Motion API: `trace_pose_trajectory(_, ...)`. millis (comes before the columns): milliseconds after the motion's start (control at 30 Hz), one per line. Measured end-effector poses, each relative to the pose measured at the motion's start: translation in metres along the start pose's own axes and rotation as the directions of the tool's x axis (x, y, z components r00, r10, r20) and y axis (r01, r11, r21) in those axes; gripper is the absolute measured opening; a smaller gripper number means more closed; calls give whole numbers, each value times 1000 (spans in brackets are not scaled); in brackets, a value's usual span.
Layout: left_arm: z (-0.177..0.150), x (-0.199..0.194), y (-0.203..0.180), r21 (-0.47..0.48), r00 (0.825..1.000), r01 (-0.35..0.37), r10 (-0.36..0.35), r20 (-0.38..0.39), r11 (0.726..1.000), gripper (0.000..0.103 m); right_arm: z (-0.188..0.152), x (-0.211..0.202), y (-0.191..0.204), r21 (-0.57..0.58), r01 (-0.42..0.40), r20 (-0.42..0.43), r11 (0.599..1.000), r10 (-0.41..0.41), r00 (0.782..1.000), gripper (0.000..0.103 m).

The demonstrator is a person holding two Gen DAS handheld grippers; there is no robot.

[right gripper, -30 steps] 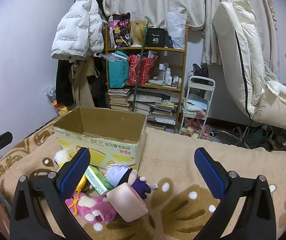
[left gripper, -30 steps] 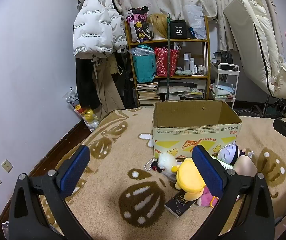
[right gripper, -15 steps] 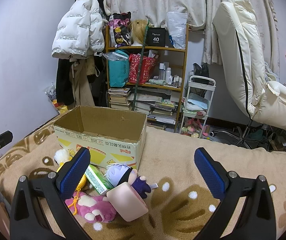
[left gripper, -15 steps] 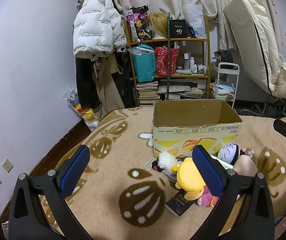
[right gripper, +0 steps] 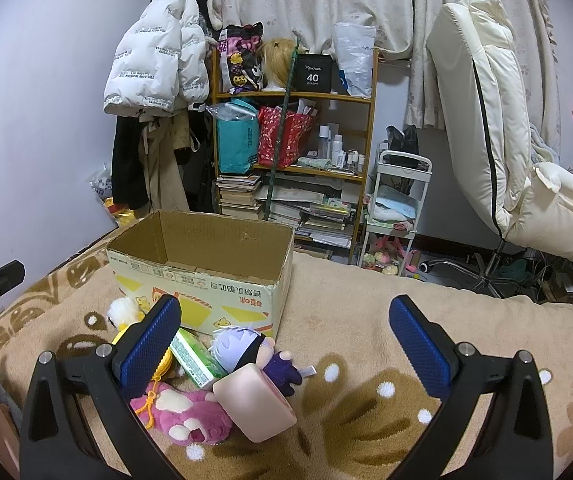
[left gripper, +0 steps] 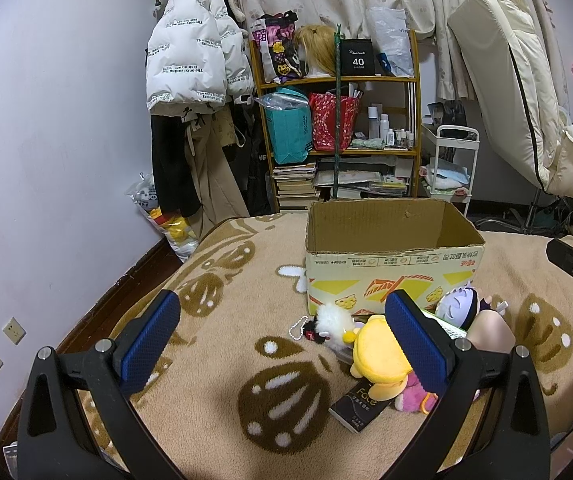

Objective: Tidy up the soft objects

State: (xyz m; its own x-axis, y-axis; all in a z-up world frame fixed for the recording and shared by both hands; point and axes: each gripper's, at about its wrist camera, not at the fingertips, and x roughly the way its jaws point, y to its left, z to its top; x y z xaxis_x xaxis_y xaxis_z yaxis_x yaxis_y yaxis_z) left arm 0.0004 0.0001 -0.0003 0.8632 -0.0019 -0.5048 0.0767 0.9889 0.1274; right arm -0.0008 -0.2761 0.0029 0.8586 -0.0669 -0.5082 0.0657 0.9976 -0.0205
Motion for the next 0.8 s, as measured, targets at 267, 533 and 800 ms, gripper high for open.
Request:
trace_pose_trajectory(267,2,13,-4,4,998,29,-29,-63,1000,101,-11,13,4,-5,-30,-46,1000,29,999,103)
trace_pose_trajectory(533,0,40,-18,19,988,61,-57,-141,998,101,-4,23,0,3,-46,-114,999,46,992,103)
trace_pose_trajectory(800,-2,71,-32,13,966,102,-96,-240,995,101,-7,44,1,17,-80,-198,997,82,977,103)
